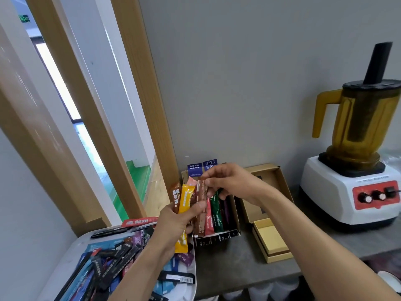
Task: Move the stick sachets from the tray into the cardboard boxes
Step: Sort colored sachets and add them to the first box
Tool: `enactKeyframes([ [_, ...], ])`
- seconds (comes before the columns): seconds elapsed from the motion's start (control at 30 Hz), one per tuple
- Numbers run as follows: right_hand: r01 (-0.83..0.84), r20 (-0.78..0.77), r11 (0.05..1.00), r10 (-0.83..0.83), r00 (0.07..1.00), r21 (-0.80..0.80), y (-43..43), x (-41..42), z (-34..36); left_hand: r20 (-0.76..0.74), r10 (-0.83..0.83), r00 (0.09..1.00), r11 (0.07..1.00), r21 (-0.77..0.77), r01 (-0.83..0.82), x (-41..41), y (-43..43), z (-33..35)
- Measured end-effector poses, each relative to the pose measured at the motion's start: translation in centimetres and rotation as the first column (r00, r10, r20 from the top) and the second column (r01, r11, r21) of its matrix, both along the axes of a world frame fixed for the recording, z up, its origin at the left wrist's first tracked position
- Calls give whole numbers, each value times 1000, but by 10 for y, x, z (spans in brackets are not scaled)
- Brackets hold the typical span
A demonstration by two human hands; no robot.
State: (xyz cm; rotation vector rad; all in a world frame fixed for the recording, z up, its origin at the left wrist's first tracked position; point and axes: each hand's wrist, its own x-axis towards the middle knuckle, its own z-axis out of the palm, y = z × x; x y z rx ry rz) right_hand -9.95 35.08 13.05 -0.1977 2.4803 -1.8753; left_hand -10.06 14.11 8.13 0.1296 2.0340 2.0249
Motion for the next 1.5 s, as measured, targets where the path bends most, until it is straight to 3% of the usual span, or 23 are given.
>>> enactKeyframes([
  [0.13, -45, 24, 955, 55, 998, -294, 13, -1, 4, 163, -97, 982, 994, 68, 86, 0, -5, -1],
  [0.43, -8, -12, 940, 4, 1000, -342, 12, -4, 6, -35, 31, 999, 998, 51, -29, -6, 1, -14],
  [0.57, 83, -107, 989, -96, 990, -120, 13, -6, 3, -90, 58, 994, 998, 33, -56, -3, 2, -11],
  [0.67, 292, -293, 956, -282, 913, -9, 8, -14, 5, -111, 19, 994, 998, -60, -25, -1, 1, -8],
  [0.73, 361, -399, 919, -275, 875, 157, 10, -21, 11, -119, 26, 993, 995, -88, -36, 0, -1, -7],
  [0.83, 271, -364, 724, -29, 931, 634, 7, -32, 12, -99, 80, 992, 996, -34, -84, -2, -7, -7],
  [0.9, 219, -279, 542, 31, 960, 812, -2, -40, 6, -65, 104, 993, 995, 19, -102, -4, -10, -7],
  [0.97, 189, -229, 412, 50, 972, 892, -12, -44, -2, -62, 104, 993, 994, 49, -101, -5, -11, -8],
  [1.1, 289, -332, 334, 78, 940, 897, -17, -41, -13, -34, 89, 995, 992, 97, -86, -5, -15, -7],
  [1.2, 377, -434, 363, 90, 896, 852, -18, -38, -18, 86, 54, 995, 967, 244, -74, -7, -18, -7],
  [1.3, 236, -281, 395, 59, 958, 888, -19, -33, -23, 165, -56, 985, 921, 389, -13, -11, -20, -8],
  [1.37, 229, -265, 432, 23, 964, 872, -18, -30, -24, 170, -118, 978, 905, 424, 36, -13, -21, -10],
  [1.43, 349, -402, 556, -29, 915, 755, -21, -25, -18, 159, -161, 974, 898, 432, 78, -13, -20, -9],
  [1.5, 331, -418, 773, -93, 904, 542, -27, -15, -5, 134, -179, 975, 921, 371, 118, -12, -18, -7],
])
